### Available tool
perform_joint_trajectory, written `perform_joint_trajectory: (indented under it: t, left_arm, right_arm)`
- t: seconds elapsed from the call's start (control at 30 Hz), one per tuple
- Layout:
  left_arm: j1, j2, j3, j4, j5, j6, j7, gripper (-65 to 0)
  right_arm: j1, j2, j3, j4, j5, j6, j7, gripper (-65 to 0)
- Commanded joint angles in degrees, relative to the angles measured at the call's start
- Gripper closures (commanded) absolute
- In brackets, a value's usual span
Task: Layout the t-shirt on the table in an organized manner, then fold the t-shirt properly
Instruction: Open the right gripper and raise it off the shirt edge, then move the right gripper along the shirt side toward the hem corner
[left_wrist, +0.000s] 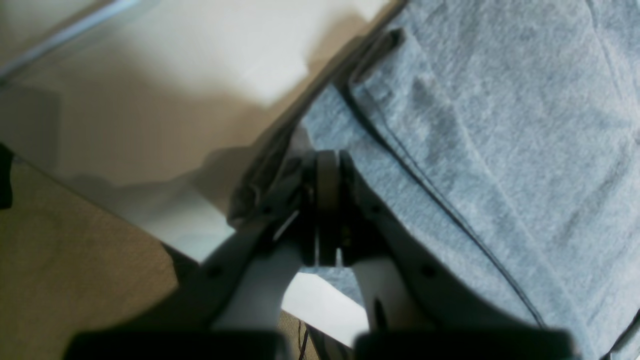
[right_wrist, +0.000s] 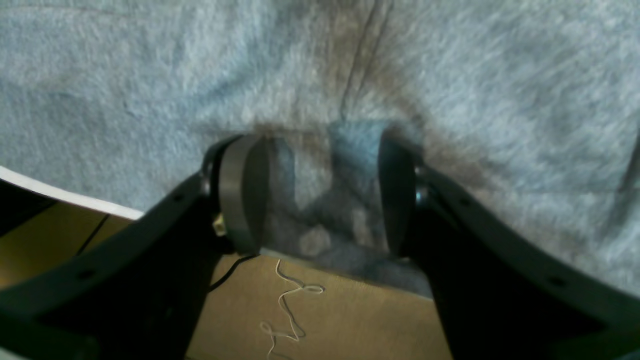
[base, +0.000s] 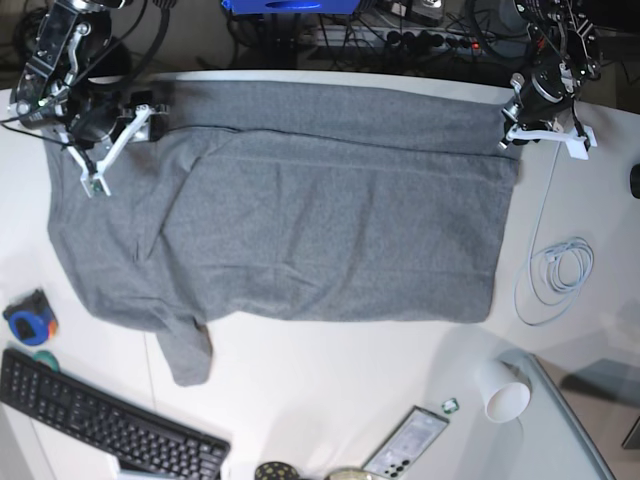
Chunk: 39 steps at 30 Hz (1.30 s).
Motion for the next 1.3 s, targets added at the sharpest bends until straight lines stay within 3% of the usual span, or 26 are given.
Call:
perform_joint_trajectory:
  t: [0.0, 0.37, 0.43, 0.53, 0.6, 1.1, 1.27]
  left_arm:
    - [0.11, -0.55, -0.32, 0.80, -0.49, -0.29, -0.80, 0.0]
    - [0.55, -0.55, -0.32, 0.80, -0.49, -0.29, -0.80, 0.0]
    - [0.55, -0.55, -0.32, 0.80, -0.49, -0.29, -0.80, 0.0]
    - [0.46, -0.55, -0.32, 0.80, -0.49, -0.29, -0.80, 0.0]
    - [0.29, -0.55, -0.32, 0.80, -0.49, -0.29, -0.80, 0.0]
    - [0.11, -0.55, -0.32, 0.80, -0.49, -0.20, -0.80, 0.0]
    - [0.11, -0.55, -0.32, 0.80, -0.49, -0.20, -0.80, 0.0]
  right_arm:
    - [0.71, 0.22, 0.04, 0.75, 0.73, 0.28, 0.64, -32.9]
    - [3.35, 0.31, 0.04, -3.64, 0.73, 0.28, 0.64, -32.3]
    - [3.35, 0.31, 0.04, -3.47, 0.73, 0.28, 0.64, -26.1]
    - [3.44, 0.31, 0.04, -3.47, 0.73, 0.28, 0.64, -11.1]
    - [3.44, 0.31, 0.04, -3.47, 0.73, 0.28, 0.64, -6.5]
    - [9.77, -0.48, -0.05, -3.73, 0.73, 0.28, -3.49, -5.6]
    - [11.79, -0.57, -4.97, -3.64, 0.73, 0.28, -3.49, -5.6]
